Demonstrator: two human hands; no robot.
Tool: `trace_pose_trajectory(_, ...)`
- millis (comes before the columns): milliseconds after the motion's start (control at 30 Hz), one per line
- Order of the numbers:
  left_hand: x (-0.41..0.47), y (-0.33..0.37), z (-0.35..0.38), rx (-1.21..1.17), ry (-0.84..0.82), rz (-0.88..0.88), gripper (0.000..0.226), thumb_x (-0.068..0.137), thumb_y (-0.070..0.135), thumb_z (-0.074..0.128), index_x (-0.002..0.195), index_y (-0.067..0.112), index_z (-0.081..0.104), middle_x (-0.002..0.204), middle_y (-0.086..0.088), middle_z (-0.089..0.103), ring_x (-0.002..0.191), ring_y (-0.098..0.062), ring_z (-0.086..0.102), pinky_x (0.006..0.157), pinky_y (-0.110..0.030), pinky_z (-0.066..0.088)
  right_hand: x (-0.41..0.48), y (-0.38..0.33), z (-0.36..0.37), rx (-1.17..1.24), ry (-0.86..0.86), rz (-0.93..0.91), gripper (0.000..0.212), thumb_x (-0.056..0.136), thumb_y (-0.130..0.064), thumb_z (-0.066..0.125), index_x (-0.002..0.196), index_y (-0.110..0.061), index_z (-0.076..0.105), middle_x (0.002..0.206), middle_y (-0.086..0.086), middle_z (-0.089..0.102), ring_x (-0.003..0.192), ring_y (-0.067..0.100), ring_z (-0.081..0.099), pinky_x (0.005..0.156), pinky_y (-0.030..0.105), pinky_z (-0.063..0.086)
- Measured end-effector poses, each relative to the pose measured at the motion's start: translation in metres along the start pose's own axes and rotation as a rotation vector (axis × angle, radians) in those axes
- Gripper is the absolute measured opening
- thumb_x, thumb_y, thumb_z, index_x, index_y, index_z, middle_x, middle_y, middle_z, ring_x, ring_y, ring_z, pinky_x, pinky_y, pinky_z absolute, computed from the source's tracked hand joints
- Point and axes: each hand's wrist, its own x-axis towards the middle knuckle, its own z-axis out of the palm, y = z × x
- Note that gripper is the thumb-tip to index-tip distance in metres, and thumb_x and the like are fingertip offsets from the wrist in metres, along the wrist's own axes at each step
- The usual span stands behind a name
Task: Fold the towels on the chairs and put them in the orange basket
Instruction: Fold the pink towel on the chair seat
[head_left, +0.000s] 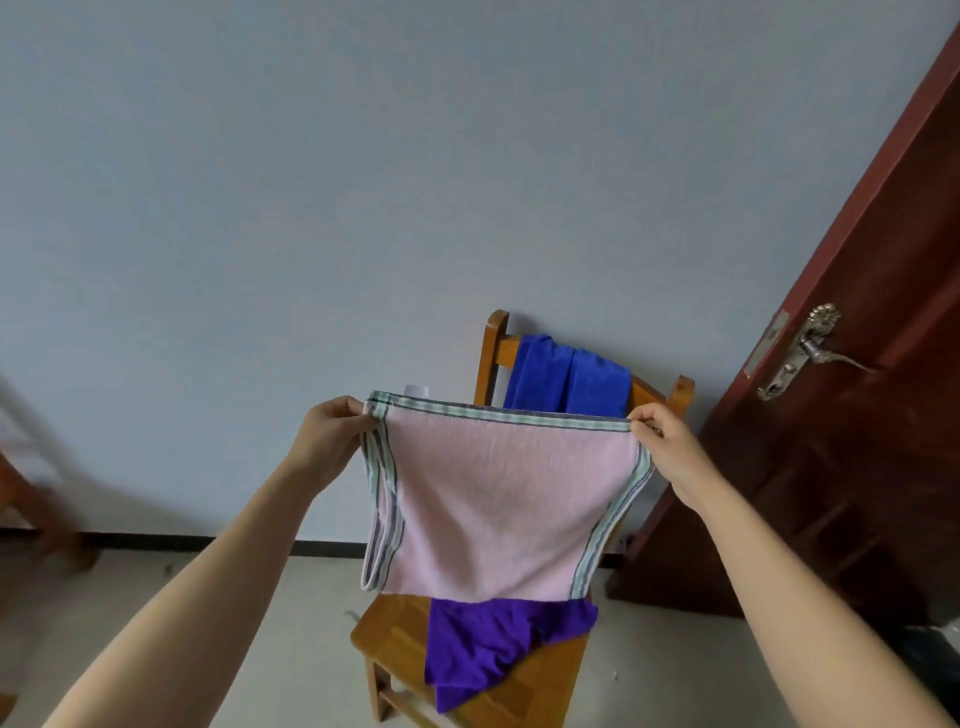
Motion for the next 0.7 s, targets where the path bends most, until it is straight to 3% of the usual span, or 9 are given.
trace_pose_trajectory(100,0.005,0.003,-0.01,-0.015,0.048,0.0,0.035,0.079,-0.024,0.045,0.06,0.005,0.048,0.044,0.0,0.055,0.044,-0.015,0.053,0.048,-0.021,0.046,-0.001,-0.006,0.008,-0.046,-0.002,-0.034,0.009,0.095,-0.009,0.046,0.094,-0.012,0.054,0.09,-0.006,0.054,0.086,0.008,0.048,0.071,0.014,0.037)
trace_pose_trajectory(200,0.01,0.003,-0.019,0.013,0.083,0.007,0.034,0.076,-0.026,0.044,0.062,0.004,0.049,0.056,-0.01,0.052,0.053,-0.021,0.049,0.056,-0.03,0.04,-0.004,-0.009,0.016,-0.113,-0.012,-0.061,0.009,0.094,-0.009,0.046,0.095,-0.01,0.055,0.096,0.001,0.056,0.09,0.013,0.049,0.071,0.014,0.038)
trace_pose_trajectory(300,0.013,-0.001,-0.027,0.082,0.117,0.002,0.038,0.073,-0.028,0.042,0.067,0.008,0.053,0.058,-0.007,0.05,0.059,-0.02,0.043,0.058,-0.03,0.035,-0.008,-0.008,0.023,-0.139,-0.02,-0.065,0.008,0.092,-0.005,0.049,0.091,-0.008,0.056,0.095,0.003,0.057,0.092,0.015,0.05,0.071,0.012,0.037)
trace_pose_trajectory(433,0.012,-0.013,-0.027,0.548,0.072,0.117,0.044,0.074,-0.021,0.041,0.095,0.007,0.068,0.069,-0.006,0.056,0.066,-0.021,0.048,0.062,-0.027,0.037,-0.016,0.005,0.028,-0.15,-0.071,0.019,0.011,0.088,-0.003,0.057,0.087,-0.014,0.06,0.093,0.004,0.061,0.096,0.02,0.056,0.076,0.023,0.04)
trace_pose_trajectory(567,0.024,-0.023,-0.016,0.959,0.044,0.207,0.033,0.075,-0.013,0.043,0.086,-0.001,0.072,0.088,-0.017,0.068,0.086,-0.033,0.06,0.069,-0.025,0.039,-0.013,0.015,0.03,-0.362,-0.178,0.079,0.027,0.088,-0.003,0.058,0.114,-0.002,0.063,0.105,0.004,0.06,0.103,0.018,0.055,0.084,0.024,0.037)
trace_pose_trajectory(700,0.05,-0.025,0.002,1.148,-0.002,0.254,0.028,0.077,-0.011,0.041,0.087,-0.003,0.066,0.094,-0.021,0.061,0.087,-0.036,0.056,0.066,-0.028,0.034,0.001,0.022,0.035,-0.662,-0.253,0.068,0.022,0.088,-0.005,0.057,0.107,-0.001,0.066,0.099,0.009,0.059,0.096,0.023,0.057,0.075,0.024,0.037)
